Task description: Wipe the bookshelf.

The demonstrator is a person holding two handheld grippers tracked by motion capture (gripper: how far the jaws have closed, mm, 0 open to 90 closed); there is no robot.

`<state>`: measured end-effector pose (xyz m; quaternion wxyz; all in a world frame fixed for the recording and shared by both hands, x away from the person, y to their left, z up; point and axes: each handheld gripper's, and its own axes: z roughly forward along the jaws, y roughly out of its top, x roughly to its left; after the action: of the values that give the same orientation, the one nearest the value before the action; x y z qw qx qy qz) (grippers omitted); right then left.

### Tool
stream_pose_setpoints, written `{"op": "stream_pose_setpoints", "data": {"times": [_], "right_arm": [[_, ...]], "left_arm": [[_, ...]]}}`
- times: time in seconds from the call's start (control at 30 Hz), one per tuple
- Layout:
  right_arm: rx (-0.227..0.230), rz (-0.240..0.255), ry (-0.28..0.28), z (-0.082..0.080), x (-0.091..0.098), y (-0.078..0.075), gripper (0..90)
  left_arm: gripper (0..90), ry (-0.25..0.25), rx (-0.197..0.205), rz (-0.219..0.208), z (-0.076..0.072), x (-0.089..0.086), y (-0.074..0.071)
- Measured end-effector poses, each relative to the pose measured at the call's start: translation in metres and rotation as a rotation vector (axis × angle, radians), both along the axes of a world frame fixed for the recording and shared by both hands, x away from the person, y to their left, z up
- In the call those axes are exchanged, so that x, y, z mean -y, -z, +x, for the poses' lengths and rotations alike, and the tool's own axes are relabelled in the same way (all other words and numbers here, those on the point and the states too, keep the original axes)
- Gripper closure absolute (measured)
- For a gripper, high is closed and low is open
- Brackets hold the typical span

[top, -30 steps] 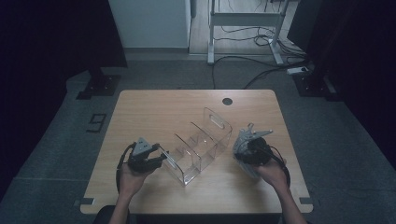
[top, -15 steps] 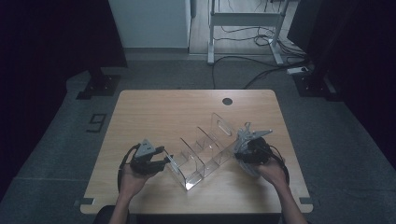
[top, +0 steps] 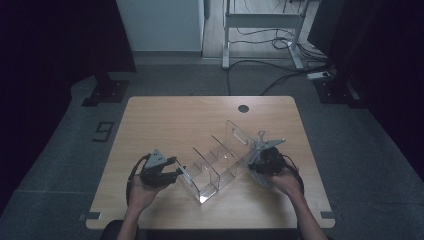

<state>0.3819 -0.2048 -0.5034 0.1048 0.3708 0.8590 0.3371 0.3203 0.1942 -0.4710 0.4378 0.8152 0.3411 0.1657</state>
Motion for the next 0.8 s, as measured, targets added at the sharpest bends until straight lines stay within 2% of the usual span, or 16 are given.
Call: {"op": "stream_pose_setpoints", "data": {"times": [0.17, 0.2, 0.3, 0.5, 0.6, 0.63, 0.8], "right_arm": [[-0.027, -0.040, 0.003, 0.003, -0.005, 0.009, 60.6], [-0.044, -0.060, 0.005, 0.005, -0.008, 0.014, 60.5], [-0.054, -0.094, 0.005, 0.006, -0.011, 0.020, 60.5], [-0.062, -0.089, 0.022, 0.006, -0.011, 0.020, 59.9], [-0.062, -0.103, 0.030, 0.003, -0.010, 0.018, 59.6], [-0.064, -0.119, 0.041, -0.001, -0.006, 0.015, 59.5], [-0.070, -0.105, 0.060, -0.010, 0.006, 0.010, 59.5]], "left_arm": [[46.5, -0.004, 0.000, -0.001, 0.000, 0.000, 0.000], [46.5, -0.004, 0.000, -0.001, 0.000, 0.000, 0.000], [46.5, -0.007, -0.001, -0.001, 0.000, 0.000, 0.000], [46.3, -0.014, 0.000, -0.004, -0.001, 0.000, 0.000], [46.1, -0.020, -0.001, -0.007, -0.001, -0.001, 0.001], [46.1, -0.023, -0.002, -0.009, -0.001, -0.001, 0.001], [46.0, -0.027, -0.002, -0.008, -0.002, -0.001, 0.001]]}}
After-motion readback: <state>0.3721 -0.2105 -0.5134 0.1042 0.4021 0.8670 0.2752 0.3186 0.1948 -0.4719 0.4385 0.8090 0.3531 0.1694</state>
